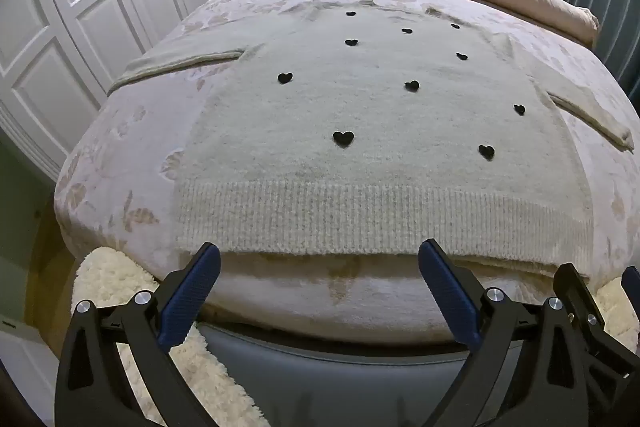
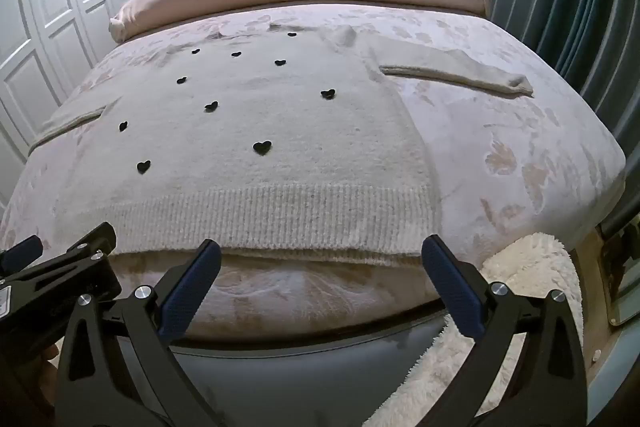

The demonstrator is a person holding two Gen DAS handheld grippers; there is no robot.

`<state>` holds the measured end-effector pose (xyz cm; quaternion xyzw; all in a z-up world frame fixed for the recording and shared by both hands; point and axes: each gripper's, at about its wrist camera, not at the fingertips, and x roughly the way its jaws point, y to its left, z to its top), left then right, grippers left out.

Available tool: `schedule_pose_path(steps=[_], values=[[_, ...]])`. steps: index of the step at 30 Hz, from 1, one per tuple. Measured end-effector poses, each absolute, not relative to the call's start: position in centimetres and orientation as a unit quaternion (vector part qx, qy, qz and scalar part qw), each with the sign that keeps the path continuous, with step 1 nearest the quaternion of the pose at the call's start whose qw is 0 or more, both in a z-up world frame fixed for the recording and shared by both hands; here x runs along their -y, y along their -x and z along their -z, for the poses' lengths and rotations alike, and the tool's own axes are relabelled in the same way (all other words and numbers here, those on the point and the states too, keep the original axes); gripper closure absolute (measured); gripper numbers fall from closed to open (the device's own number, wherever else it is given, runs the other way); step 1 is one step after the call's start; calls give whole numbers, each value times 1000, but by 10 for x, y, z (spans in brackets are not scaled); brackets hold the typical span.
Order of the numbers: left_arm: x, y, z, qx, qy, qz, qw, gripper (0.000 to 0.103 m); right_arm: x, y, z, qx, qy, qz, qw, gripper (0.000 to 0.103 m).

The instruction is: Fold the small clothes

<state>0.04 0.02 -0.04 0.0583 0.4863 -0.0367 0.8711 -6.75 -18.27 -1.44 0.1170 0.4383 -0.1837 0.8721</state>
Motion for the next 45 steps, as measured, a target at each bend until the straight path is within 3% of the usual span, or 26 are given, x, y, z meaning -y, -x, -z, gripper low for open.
schedule_pose_path(steps=[45], values=[[-2, -2, -3, -483, -75, 29, 872, 9, 178, 67, 16, -442, -116, 186, 870, 5]])
